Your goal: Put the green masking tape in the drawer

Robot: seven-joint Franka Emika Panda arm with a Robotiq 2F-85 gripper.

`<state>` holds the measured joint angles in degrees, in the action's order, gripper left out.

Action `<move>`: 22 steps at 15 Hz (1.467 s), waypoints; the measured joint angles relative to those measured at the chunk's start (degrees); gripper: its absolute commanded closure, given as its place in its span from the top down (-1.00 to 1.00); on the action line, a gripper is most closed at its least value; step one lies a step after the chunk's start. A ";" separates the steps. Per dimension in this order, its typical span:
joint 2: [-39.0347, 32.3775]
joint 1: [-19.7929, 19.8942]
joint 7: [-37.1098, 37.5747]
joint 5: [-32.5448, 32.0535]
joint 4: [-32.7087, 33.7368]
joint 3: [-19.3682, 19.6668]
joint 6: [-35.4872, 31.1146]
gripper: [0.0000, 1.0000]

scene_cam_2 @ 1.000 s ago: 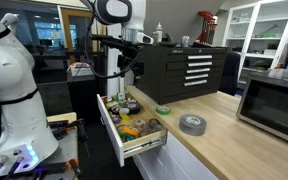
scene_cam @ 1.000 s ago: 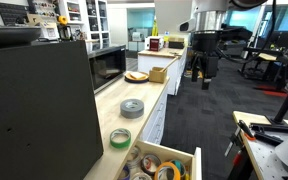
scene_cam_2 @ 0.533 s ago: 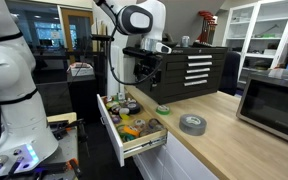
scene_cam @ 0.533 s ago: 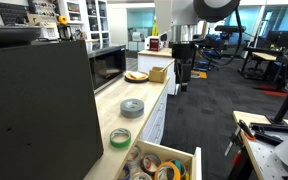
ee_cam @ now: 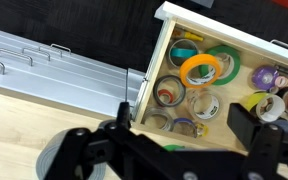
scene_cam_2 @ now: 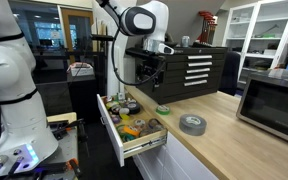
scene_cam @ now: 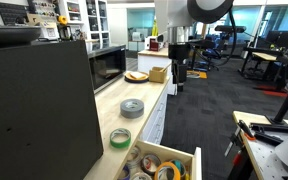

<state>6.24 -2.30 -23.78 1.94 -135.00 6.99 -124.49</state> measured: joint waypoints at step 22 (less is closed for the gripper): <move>-24.12 1.35 -7.01 -1.40 17.03 -8.18 -9.80 1.00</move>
<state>-17.88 -0.96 -30.79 0.54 -117.96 -1.19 -134.29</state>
